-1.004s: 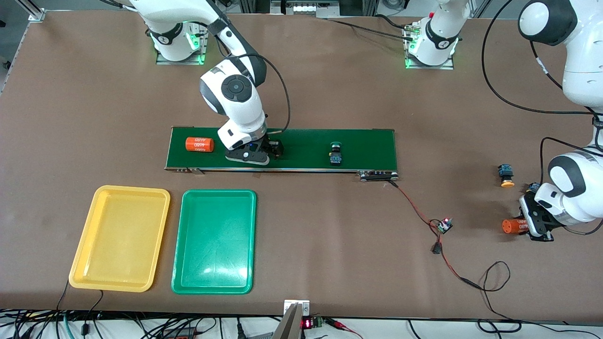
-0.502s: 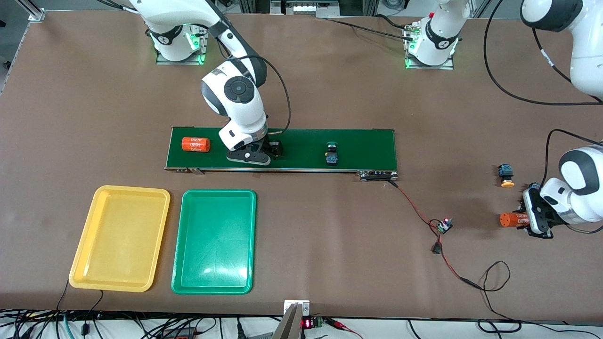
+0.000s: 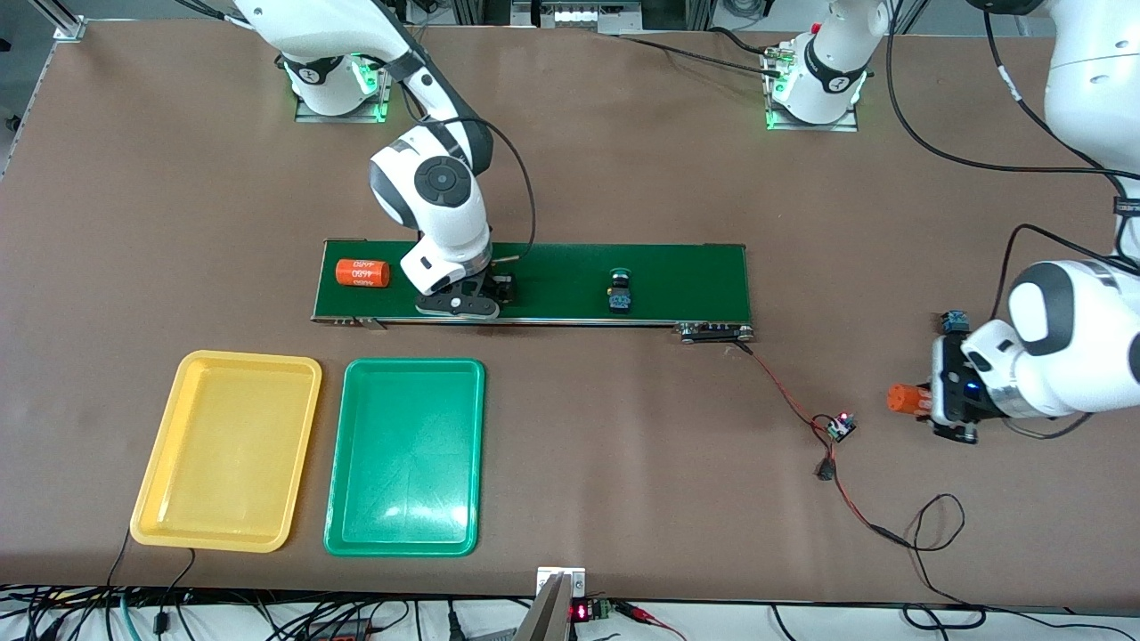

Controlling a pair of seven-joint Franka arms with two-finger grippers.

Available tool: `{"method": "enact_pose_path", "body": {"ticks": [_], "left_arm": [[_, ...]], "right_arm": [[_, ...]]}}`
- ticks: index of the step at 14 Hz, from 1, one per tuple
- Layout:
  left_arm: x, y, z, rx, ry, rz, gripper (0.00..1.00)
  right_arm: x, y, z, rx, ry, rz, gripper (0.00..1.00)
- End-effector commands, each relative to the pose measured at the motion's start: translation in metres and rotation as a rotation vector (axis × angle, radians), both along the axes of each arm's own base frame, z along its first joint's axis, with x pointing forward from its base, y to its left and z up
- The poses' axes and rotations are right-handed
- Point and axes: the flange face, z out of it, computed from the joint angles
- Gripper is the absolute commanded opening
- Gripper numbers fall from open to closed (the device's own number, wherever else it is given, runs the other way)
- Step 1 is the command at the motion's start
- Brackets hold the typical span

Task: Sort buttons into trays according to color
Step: 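Lift the yellow button with the right gripper while the left gripper carries the battery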

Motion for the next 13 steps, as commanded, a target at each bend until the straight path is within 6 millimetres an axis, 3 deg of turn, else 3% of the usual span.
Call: {"method": "enact_pose_path", "body": {"ticks": [1, 6, 10, 13], "left_arm": [[-0.034, -0.028, 0.021, 0.052, 0.024, -0.041, 0.00], [-0.080, -0.087, 0.034, 0.094, 0.065, 0.006, 0.00], [-0.105, -0.135, 0.028, 0.129, 0.094, 0.134, 0.00], [-0.122, -0.170, 0.007, 0.118, 0.053, 0.158, 0.00]], "right_arm": [[-0.003, -0.003, 0.004, -0.015, -0.007, 0.024, 0.78], [0.000, -0.005, 0.007, -0.010, -0.011, 0.009, 0.42], [-0.002, -0.003, 0.008, -0.009, -0.013, 0.004, 0.36], [-0.002, -0.004, 0.011, -0.015, -0.009, -0.002, 0.32]]}}
